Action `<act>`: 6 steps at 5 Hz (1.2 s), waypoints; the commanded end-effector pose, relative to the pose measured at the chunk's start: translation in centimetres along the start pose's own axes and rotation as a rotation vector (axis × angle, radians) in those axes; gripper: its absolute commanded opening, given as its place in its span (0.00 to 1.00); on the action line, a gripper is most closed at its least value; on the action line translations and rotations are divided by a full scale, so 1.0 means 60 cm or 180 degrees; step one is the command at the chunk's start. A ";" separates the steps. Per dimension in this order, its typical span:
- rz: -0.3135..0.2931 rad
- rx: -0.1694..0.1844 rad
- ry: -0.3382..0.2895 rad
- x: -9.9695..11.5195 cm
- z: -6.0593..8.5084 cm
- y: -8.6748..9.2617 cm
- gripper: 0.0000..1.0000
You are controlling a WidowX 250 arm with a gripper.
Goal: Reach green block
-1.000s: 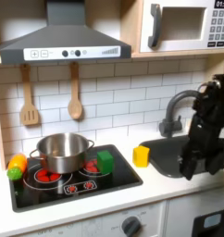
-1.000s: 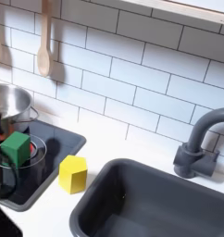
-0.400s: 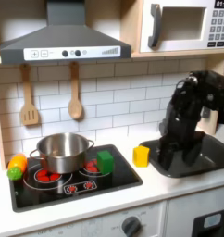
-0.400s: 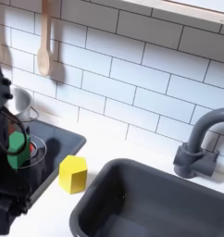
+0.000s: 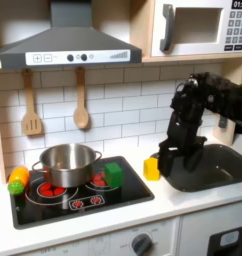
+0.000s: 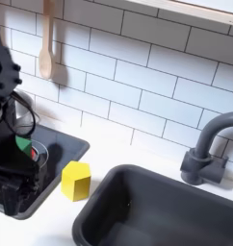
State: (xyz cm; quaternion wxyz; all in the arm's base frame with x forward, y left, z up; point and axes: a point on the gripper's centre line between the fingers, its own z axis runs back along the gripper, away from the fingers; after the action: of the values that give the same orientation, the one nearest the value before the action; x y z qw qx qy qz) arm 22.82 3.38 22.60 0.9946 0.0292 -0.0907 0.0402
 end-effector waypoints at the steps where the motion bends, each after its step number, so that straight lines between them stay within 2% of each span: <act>1: 0.0114 0.0076 -0.0030 0.049 -0.015 0.028 1.00; 3: 0.0189 0.0104 -0.0056 0.091 -0.030 0.050 1.00; 6: 0.0197 0.0152 -0.0148 0.143 -0.048 0.077 1.00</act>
State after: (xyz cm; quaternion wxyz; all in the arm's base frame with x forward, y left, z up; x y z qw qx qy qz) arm 31.41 8.67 21.50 0.9899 0.0491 -0.1127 0.0709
